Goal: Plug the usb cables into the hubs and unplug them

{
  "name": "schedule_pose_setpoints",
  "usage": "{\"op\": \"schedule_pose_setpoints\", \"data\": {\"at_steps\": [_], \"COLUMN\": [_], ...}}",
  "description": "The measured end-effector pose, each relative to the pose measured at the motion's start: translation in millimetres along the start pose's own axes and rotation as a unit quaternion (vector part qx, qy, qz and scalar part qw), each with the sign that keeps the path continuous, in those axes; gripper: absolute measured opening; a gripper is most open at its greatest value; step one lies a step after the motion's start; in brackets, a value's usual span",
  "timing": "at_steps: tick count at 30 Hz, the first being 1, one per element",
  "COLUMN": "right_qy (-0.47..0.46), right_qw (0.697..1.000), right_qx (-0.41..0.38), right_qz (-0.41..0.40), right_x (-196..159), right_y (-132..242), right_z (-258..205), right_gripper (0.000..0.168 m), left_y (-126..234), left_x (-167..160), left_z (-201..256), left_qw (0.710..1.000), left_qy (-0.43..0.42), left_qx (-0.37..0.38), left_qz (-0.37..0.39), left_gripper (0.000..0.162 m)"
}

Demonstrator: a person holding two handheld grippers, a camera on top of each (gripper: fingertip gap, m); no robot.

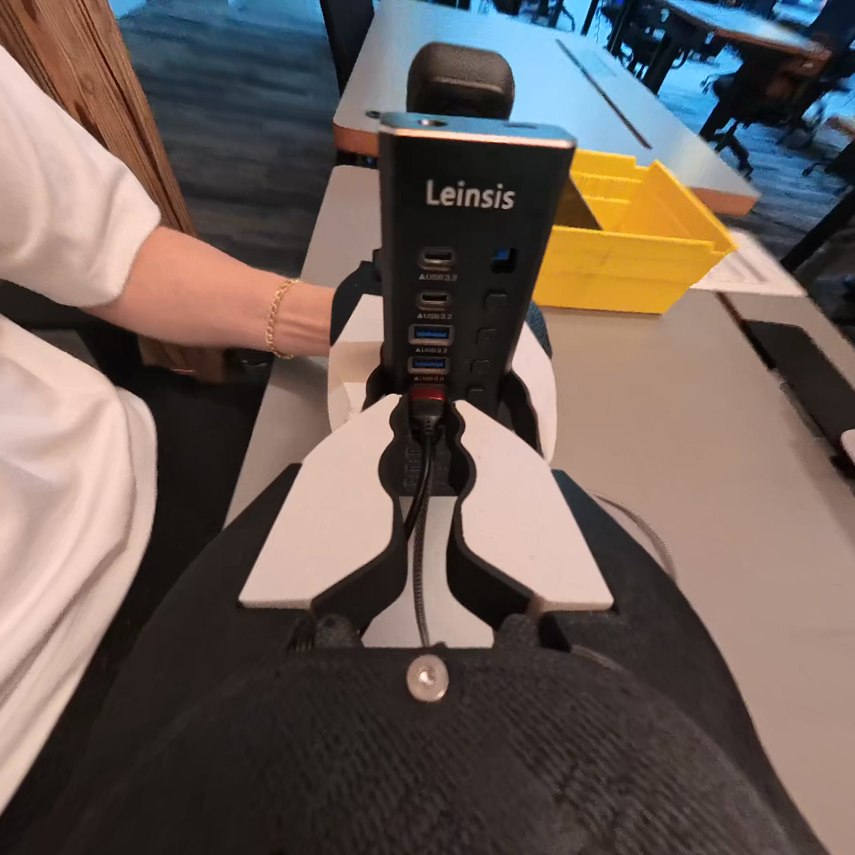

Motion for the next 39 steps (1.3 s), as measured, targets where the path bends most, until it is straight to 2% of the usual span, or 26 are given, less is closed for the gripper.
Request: {"op": "schedule_pose_setpoints", "data": {"at_steps": [3, 6, 8, 12, 16, 20, 21, 23, 26, 30, 33, 36, 39], "right_qy": [-0.039, -0.012, -0.046, -0.025, -0.030, 0.004, 0.008, -0.013, -0.003, -0.020, -0.029, -0.027, -0.056], "right_qw": [0.998, 1.000, 0.999, 0.998, 0.999, 0.999, 0.999, 0.999, 0.998, 0.998, 0.996, 0.998, 0.997], "right_qx": [0.016, -0.018, -0.025, -0.035, -0.024, -0.034, -0.039, -0.035, -0.034, -0.043, -0.025, -0.040, -0.024], "right_qz": [0.037, -0.001, 0.006, -0.035, 0.010, -0.030, -0.017, -0.010, -0.057, -0.044, -0.075, -0.044, -0.045], "right_x": [0.9, 1.1, 3.2, 1.6, 6.2, 2.8, 5.4, 4.1, -3.2, -1.4, -6.9, 1.3, -4.2], "right_y": [-0.7, -2.3, -1.3, -1.8, -1.4, 0.1, 1.9, 0.2, -1.1, 0.1, 0.9, 2.2, -0.2], "right_z": [5.4, 2.7, 4.5, -3.7, 1.4, -2.4, -1.2, 2.4, -1.8, 2.0, -3.8, -0.5, 1.7], "right_gripper": [0.017, 0.017, 0.017, 0.017, 0.017, 0.016, 0.017, 0.017, 0.017, 0.017, 0.017, 0.017, 0.017], "left_y": [1.3, 2.5, 2.3, 3.0, 4.9, 2.7, 1.7, 3.3, 1.9, 1.7, 0.2, 0.5, 3.1], "left_x": [2.5, -0.9, 1.1, 1.1, 8.1, 3.7, 5.7, 5.7, -2.8, -0.9, -3.7, 2.6, -1.0], "left_z": [-5.5, -5.0, -7.2, -0.3, -5.1, -0.9, -2.1, -5.2, -0.3, -4.3, 2.3, -2.1, -4.7], "left_qw": [1.000, 1.000, 1.000, 0.999, 0.999, 1.000, 1.000, 0.999, 0.999, 1.000, 0.999, 1.000, 0.999], "left_qy": [0.002, -0.006, -0.003, -0.030, -0.021, -0.022, -0.014, -0.013, -0.016, -0.008, -0.019, -0.008, -0.017], "left_qx": [0.020, 0.020, 0.021, 0.004, 0.021, 0.007, 0.010, 0.019, 0.004, 0.011, -0.006, 0.006, 0.017], "left_qz": [-0.005, -0.010, -0.007, -0.019, -0.019, -0.018, -0.013, -0.022, -0.027, -0.028, -0.039, -0.020, -0.041], "left_gripper": [0.071, 0.071, 0.071, 0.072, 0.072, 0.072, 0.071, 0.072, 0.071, 0.072, 0.072, 0.071, 0.072]}}
Point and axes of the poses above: each gripper's, where its closed fingertips meet, y back along the fingers, x out of its top, z = x × y across the jaws, the point moved 3 cm from there along y, back along the fingers, and after that the axes turned 10 degrees about -y, right-handed, at the moved point
